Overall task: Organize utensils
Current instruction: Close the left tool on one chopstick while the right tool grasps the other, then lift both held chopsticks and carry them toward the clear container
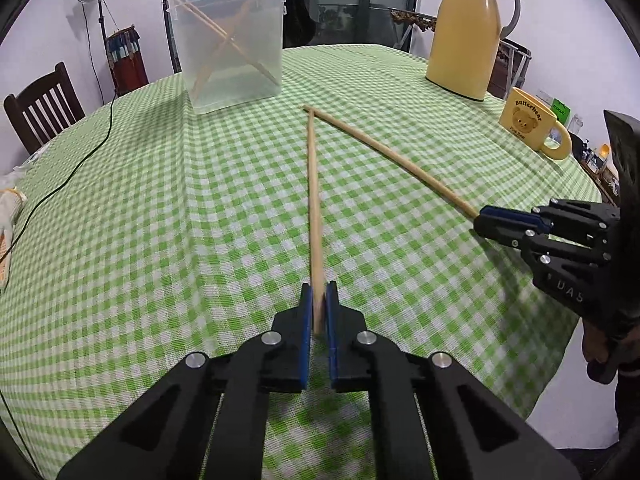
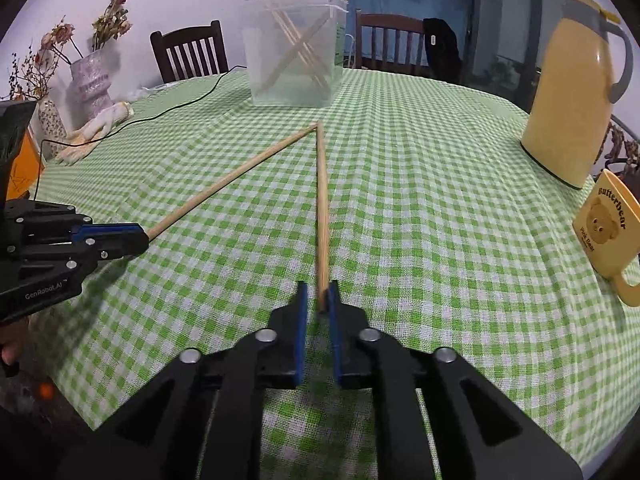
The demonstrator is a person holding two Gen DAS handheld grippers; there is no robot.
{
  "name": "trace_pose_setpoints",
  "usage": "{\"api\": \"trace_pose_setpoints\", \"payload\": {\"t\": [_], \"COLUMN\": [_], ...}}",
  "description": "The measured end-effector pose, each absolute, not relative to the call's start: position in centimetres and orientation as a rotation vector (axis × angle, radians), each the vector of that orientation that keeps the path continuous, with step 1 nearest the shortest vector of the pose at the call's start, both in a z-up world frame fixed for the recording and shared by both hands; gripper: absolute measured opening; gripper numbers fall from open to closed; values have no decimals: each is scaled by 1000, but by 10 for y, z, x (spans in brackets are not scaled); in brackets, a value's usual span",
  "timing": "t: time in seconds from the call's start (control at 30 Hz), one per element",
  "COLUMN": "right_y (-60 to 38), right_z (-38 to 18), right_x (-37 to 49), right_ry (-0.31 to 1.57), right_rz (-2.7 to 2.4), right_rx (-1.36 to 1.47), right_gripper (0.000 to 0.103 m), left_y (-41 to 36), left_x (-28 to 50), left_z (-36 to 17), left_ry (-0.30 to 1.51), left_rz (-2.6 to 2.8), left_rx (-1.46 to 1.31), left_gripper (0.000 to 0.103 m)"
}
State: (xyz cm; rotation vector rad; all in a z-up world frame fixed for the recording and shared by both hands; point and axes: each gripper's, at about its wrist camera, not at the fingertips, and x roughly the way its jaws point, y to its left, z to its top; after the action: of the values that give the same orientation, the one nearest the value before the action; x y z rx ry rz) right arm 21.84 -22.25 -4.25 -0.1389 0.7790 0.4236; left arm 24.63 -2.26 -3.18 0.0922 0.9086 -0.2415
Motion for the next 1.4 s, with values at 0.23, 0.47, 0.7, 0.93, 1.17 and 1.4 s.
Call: {"api": "trace_pose_setpoints", "payload": {"t": [0.23, 0.47, 0.7, 0.93, 1.17, 1.4], "right_y": [-223, -226, -225, -232, -226, -220], "right_z": [-42, -12, 25, 53, 69, 84], "right_x": [217, 207, 194, 186, 177, 175], "right_ry": [772, 687, 563, 478, 424, 394], "right_rz": [378, 346, 329, 310, 316, 327], "right_rx": [-122, -126, -181, -190, -218, -228], "right_gripper": [4, 4, 4, 4, 4, 4], "left_y": [-17, 1, 20, 36, 44, 45], "left_x": [248, 235, 224, 209, 196, 192], "left_z": [-26, 4, 47, 76, 92, 88], "left_ry": [896, 825, 746, 696, 679, 703], "left_rz": [-220, -221, -254, -277, -290, -309], "left_rx": [61, 28, 28, 6, 21, 46], "left_gripper": [3, 3, 3, 3, 4, 4]}}
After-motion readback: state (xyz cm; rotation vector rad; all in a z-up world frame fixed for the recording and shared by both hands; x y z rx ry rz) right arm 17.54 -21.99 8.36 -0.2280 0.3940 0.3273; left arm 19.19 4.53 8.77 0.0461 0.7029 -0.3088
